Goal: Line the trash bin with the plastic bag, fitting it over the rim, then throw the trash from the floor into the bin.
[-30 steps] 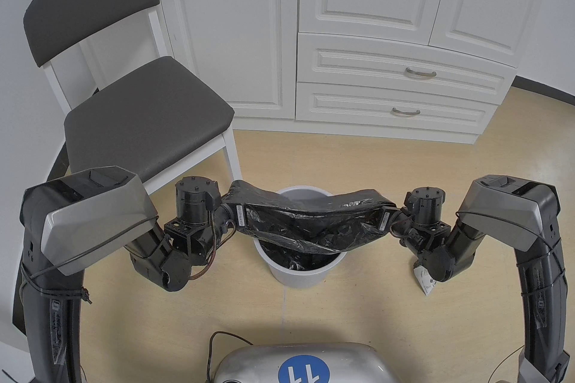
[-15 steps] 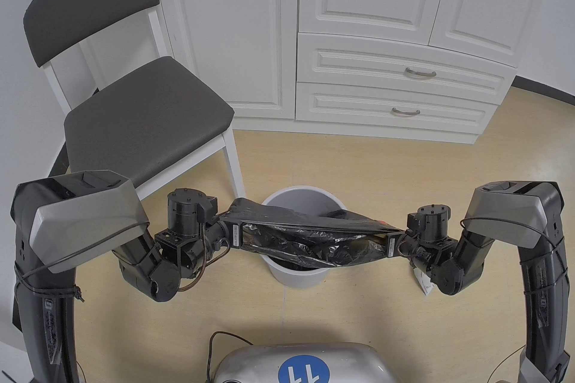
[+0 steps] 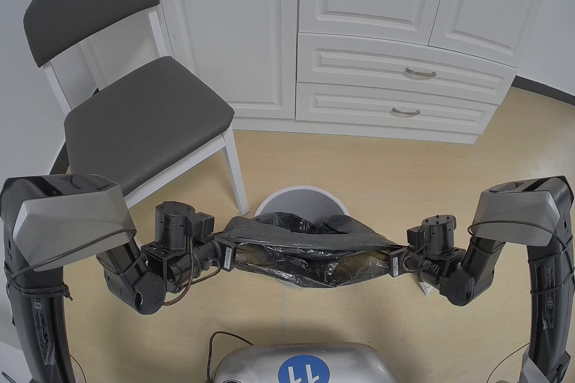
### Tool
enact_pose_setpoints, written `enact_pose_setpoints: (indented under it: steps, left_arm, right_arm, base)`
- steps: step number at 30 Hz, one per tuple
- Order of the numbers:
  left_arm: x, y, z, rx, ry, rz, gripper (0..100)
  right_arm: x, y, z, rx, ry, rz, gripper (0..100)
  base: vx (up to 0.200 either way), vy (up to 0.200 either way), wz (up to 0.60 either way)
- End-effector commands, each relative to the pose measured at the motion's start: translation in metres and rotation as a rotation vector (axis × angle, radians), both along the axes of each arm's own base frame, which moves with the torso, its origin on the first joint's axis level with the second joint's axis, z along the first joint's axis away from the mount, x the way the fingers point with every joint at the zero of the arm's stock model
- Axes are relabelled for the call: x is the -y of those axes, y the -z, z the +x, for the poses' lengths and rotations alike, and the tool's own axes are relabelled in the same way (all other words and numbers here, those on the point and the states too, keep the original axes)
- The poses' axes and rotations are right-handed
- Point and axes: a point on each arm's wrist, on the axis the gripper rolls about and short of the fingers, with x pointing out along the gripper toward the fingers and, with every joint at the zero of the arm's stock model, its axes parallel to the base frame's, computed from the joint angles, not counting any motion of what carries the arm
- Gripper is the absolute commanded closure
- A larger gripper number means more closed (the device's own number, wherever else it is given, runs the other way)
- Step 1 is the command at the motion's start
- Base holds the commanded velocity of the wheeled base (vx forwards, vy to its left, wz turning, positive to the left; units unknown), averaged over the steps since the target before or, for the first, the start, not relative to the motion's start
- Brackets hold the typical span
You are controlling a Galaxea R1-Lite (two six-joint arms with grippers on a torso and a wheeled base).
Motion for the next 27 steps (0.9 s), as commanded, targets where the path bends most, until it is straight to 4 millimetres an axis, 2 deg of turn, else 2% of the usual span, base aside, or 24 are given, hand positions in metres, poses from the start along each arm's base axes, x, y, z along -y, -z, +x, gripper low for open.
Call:
enact_pose_setpoints:
  steps: [1,7,13,17,21,23,27]
  left_arm:
    - [-0.004,-0.003,-0.01,-0.015,0.03,0.011,100]
    - [-0.003,0.0,-0.011,-0.03,0.034,0.016,100]
    - [-0.006,-0.011,-0.017,-0.008,0.042,0.017,100]
    - [-0.006,-0.008,-0.019,-0.021,0.063,0.022,100]
    - [-0.003,0.014,-0.016,-0.067,0.073,0.045,100]
    - [0.002,0.034,-0.009,-0.101,0.075,0.056,100]
    - [0.006,0.049,0.001,-0.113,0.071,0.056,100]
  right_arm:
    - [-0.001,-0.004,-0.011,-0.012,-0.033,-0.033,100]
    - [0.001,-0.001,-0.017,-0.044,-0.047,-0.065,100]
    - [0.003,-0.017,-0.023,-0.044,-0.055,-0.076,100]
    - [0.002,-0.015,-0.025,-0.053,-0.059,-0.079,100]
    - [-0.002,0.006,-0.023,-0.095,-0.073,-0.097,100]
    - [-0.005,0.022,-0.016,-0.109,-0.07,-0.103,100]
    - [-0.009,0.036,-0.005,-0.105,-0.054,-0.096,100]
  base:
    - [0.0,0.0,0.0]
    - [0.0,0.0,0.0]
    - [0.0,0.0,0.0]
    - [0.0,0.0,0.0]
    - [0.0,0.0,0.0]
    - [0.0,0.0,0.0]
    - [0.0,0.0,0.0]
